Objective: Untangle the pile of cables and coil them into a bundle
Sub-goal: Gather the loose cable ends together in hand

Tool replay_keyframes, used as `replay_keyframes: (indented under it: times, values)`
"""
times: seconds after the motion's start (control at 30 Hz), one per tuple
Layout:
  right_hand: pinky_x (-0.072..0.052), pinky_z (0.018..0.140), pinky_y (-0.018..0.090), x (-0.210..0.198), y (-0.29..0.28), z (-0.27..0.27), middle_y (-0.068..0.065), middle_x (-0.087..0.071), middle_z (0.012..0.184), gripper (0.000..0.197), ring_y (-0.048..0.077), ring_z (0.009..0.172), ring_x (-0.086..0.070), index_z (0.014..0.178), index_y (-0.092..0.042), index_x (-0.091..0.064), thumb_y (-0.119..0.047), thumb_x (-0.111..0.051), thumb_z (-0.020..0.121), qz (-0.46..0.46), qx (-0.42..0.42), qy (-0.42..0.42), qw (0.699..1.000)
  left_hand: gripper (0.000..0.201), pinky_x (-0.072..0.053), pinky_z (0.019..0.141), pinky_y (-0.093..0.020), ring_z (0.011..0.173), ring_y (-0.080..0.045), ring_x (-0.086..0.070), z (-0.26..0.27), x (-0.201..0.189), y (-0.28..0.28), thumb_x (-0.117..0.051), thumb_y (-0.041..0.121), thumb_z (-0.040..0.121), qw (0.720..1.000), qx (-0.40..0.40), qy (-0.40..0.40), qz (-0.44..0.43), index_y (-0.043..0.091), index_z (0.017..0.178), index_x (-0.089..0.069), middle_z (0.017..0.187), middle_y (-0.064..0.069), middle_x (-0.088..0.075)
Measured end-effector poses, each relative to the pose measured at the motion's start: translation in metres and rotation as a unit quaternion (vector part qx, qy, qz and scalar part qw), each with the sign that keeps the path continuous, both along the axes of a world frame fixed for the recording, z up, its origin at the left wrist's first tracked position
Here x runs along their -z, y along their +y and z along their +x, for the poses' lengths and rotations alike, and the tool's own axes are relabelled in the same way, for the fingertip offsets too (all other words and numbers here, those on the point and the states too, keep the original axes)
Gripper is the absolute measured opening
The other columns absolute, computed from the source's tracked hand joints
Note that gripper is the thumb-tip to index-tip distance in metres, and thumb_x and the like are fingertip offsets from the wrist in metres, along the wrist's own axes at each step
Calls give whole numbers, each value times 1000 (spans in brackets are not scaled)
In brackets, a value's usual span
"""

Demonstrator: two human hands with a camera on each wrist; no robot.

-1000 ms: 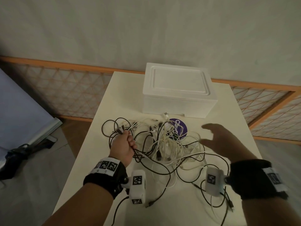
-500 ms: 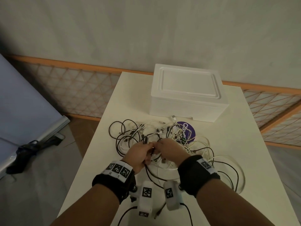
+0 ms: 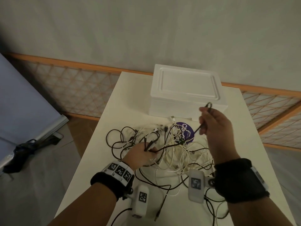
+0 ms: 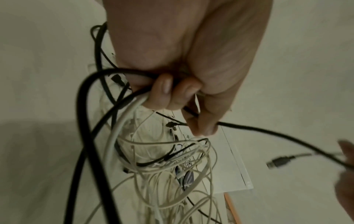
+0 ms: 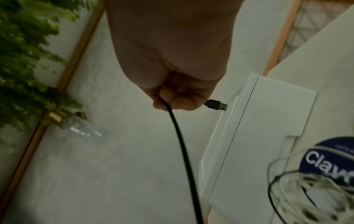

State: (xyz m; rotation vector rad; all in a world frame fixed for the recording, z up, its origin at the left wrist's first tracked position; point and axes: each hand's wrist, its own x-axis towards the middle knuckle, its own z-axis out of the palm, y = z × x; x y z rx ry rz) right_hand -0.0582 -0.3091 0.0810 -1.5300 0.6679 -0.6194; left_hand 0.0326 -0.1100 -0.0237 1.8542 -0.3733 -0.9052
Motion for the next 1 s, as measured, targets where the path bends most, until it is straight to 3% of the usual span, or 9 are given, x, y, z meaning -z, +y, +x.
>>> replay_keyframes:
  times: [0.1, 0.2, 0.27, 0.43, 0.57, 0.67, 0.8, 0.9, 1.0]
  values:
    - [-48, 54, 36, 13, -22, -3, 2, -58, 63, 23, 17, 51, -50, 96, -5, -66, -20, -48, 97, -109, -3, 133, 985, 13, -49, 83, -26, 93, -16, -66, 7, 1, 0, -72, 10, 81, 998, -13, -55, 4, 24, 82, -73, 94, -1, -73]
    - [-46, 97, 45, 29, -25, -4, 18, -57, 122, 48, 31, 107, -56, 131, -6, -48, -34, -54, 93, -299, -61, 378, 874, 17, -48, 86, -21, 93, -11, -67, 9, -4, -8, -75, 6, 78, 996, -37, -73, -39, 23, 76, -73, 93, 1, -74]
    - [-32, 108, 42, 32, -8, -4, 17, -34, 146, 65, 35, 130, -37, 144, -9, -32, -36, -56, 91, -361, -72, 379, 849, 22, -48, 87, -21, 85, -3, -66, 8, -8, -14, -76, 5, 76, 992, -63, -87, -64, 26, 70, -72, 84, 8, -73]
    - [-39, 96, 25, 25, 41, 2, -4, -36, 146, 35, 13, 123, -48, 120, -24, -63, -41, -56, 90, -373, -237, 259, 859, 41, -48, 82, -17, 77, 3, -64, 8, -4, -20, -69, -2, 75, 986, -65, -128, -82, 35, 57, -67, 71, 18, -70]
    - [-42, 93, 25, 25, 38, 4, 3, -44, 141, 50, 14, 111, -55, 135, -22, -46, -17, -61, 87, -233, -99, 219, 942, 39, -46, 84, -21, 80, 2, -65, 10, 0, -16, -66, -6, 77, 986, -108, -72, -101, 29, 61, -69, 78, 14, -72]
    - [-44, 89, 26, 23, 21, -1, -1, -57, 120, 55, 9, 100, -54, 135, -20, -46, -15, -68, 85, -120, -56, 193, 972, 29, -36, 49, -21, 46, -5, -47, 12, 0, -8, -60, 3, 87, 979, -183, 12, -94, 25, 75, -73, 55, 11, -56]
    - [-56, 76, 26, 14, 7, -10, -4, -69, 112, 24, 8, 83, -69, 95, -20, -66, -5, -73, 78, -66, -26, 90, 993, 23, -29, 40, -19, 35, -1, -37, 19, 2, 0, -60, 4, 87, 987, -155, 28, -44, 24, 83, -71, 49, 10, -49]
    - [-56, 72, 26, 7, 6, -13, -9, -72, 103, 19, 8, 84, -70, 84, -15, -67, 4, -68, 80, -49, -49, 40, 997, 31, -39, 46, -17, 50, -7, -51, 21, 4, 0, -60, 0, 83, 997, -42, -65, 27, 27, 95, -70, 65, 8, -59]
    - [-56, 71, 24, 9, 5, -13, -7, -74, 90, 25, 10, 75, -71, 82, -24, -68, 1, -65, 82, -84, -83, 91, 989, 24, -52, 78, -29, 89, -20, -64, 22, 13, -6, -64, 11, 82, 981, 32, -155, 108, 19, 103, -72, 96, -1, -70]
